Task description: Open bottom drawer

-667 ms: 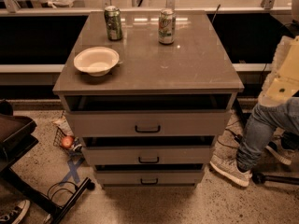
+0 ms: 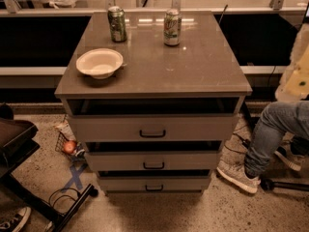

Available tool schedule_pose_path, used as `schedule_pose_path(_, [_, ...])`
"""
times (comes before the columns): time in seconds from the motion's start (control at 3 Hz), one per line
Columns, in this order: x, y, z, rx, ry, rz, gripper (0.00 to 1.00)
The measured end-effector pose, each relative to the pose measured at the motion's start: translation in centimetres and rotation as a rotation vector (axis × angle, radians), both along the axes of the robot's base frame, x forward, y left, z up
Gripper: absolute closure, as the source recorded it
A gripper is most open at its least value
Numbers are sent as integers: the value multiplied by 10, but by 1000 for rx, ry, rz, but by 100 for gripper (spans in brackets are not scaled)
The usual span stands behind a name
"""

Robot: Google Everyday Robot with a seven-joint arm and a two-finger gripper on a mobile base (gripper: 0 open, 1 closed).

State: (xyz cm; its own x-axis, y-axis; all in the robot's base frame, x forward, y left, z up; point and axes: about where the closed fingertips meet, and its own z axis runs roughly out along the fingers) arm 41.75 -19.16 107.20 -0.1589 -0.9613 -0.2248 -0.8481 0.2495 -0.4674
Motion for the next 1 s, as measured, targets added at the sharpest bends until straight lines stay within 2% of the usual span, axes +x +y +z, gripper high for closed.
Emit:
schedule_pose_path(0.33, [-15, -11, 3, 15, -15, -14, 0])
schedule_pose_path(0.67, [-25, -25, -34, 77, -36, -24, 0])
schedule_pose_path(1.0, [-27, -31, -94, 158, -47, 29, 0])
